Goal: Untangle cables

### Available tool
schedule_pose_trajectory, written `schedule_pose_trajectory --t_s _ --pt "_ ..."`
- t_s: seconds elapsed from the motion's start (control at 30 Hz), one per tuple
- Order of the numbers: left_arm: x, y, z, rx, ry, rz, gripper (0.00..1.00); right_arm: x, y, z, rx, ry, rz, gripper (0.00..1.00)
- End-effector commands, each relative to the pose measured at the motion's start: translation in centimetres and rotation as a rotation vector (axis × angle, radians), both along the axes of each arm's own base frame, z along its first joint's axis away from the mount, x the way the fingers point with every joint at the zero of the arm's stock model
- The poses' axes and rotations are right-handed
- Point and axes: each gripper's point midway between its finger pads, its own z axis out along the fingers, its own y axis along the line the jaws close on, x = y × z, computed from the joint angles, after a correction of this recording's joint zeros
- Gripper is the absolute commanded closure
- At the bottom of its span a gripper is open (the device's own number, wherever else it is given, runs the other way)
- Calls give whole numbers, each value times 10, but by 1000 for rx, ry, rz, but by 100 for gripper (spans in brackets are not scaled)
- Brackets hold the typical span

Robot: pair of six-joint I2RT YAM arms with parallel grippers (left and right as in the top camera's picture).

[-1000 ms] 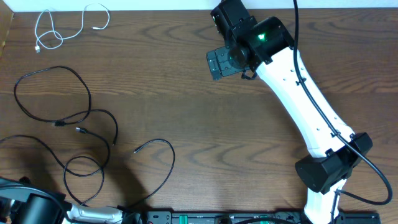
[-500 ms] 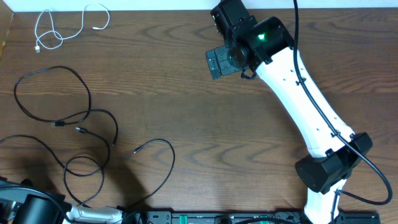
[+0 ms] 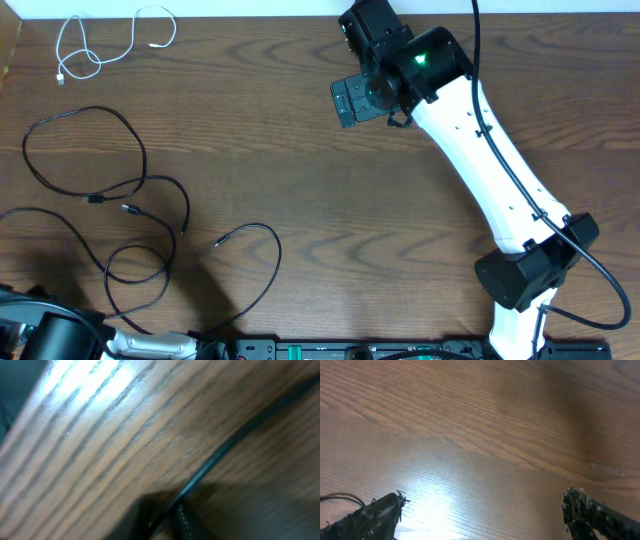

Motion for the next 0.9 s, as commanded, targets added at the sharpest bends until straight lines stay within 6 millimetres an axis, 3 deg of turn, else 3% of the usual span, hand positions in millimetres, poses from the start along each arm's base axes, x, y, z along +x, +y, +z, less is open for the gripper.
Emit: schedule_pose_trajectory --t_s 0.0,0.2,0.4,0.63,0.87 --pt "13 1 -1 4 -59 -76 92 -1 3 -6 8 23 15 1" --pt "23 24 16 70 -73 -98 92 -2 5 -6 19 29 21 1" --pt "46 51 40 166 -80 -247 93 -1 5 -5 22 26 21 1" --pt "74 64 53 245 -83 -387 93 -1 5 -5 22 26 21 1" --pt "59 66 55 260 96 -413 89 -1 5 -6 21 27 21 1"
